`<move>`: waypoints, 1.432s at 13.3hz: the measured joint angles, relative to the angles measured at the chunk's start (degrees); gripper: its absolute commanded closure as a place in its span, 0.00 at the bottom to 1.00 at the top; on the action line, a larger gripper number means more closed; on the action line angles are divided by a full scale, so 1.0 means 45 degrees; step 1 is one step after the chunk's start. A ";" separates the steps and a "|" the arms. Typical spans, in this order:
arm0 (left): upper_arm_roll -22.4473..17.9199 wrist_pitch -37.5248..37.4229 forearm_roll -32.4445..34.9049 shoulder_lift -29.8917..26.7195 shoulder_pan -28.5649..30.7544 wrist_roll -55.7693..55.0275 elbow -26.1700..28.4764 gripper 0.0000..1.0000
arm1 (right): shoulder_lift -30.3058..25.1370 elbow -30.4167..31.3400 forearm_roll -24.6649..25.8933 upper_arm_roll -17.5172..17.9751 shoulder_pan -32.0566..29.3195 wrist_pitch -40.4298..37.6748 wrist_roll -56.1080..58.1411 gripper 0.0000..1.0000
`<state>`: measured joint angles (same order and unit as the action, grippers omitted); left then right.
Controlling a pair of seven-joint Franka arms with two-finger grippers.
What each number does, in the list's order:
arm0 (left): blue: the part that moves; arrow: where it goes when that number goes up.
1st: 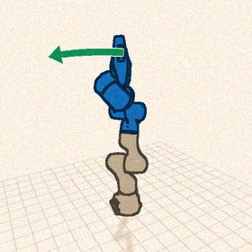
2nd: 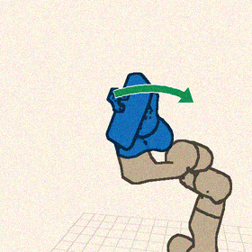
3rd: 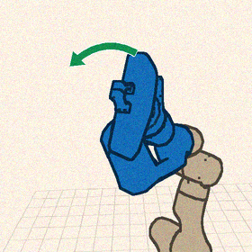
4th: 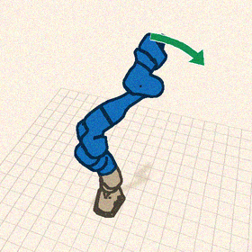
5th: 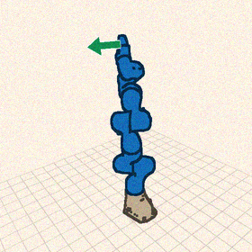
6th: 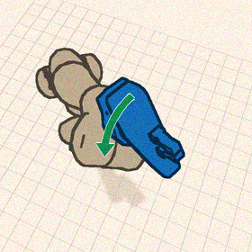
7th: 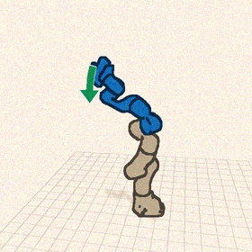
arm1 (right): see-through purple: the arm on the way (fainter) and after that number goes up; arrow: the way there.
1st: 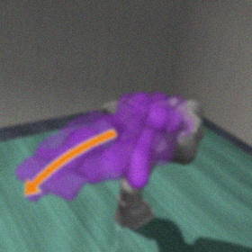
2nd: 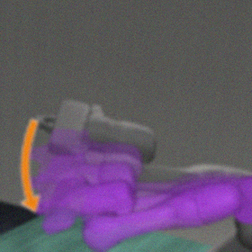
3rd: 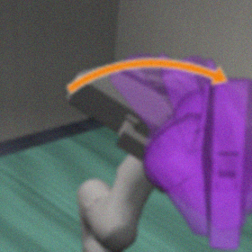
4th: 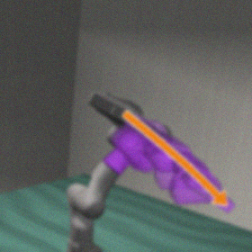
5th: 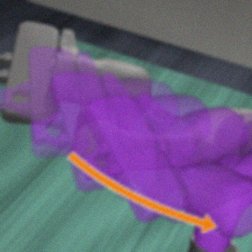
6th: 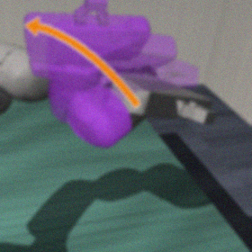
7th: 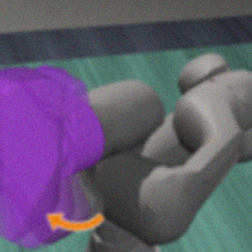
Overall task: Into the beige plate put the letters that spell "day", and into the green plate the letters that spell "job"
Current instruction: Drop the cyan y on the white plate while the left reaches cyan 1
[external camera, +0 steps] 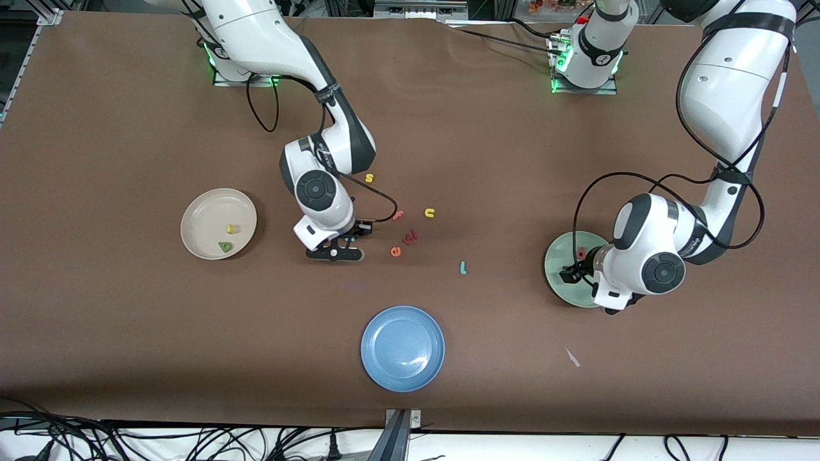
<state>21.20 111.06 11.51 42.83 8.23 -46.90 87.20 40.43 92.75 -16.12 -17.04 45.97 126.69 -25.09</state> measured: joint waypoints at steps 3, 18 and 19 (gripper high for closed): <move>0.0037 0.0000 0.0000 -0.0413 -0.0621 -0.0002 -0.0287 0.00 | -0.0545 0.0183 0.0000 -0.0898 -0.0089 -0.0935 0.1150 0.98; -0.0057 0.1710 0.0000 -0.0194 -0.4226 -0.0232 -0.1086 0.00 | -0.3612 0.5729 -0.0002 -0.3555 -0.0935 0.1054 0.6992 0.00; -0.0064 0.2203 0.0000 -0.0082 -0.4327 0.0005 -0.1093 0.00 | -0.3609 0.5647 -0.0003 -0.3552 -0.0960 0.0937 0.7031 0.00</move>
<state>20.91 120.97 11.51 42.46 -11.25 -46.88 82.28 24.19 118.16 -16.14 -33.03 41.65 130.90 6.55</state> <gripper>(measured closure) 0.000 0.559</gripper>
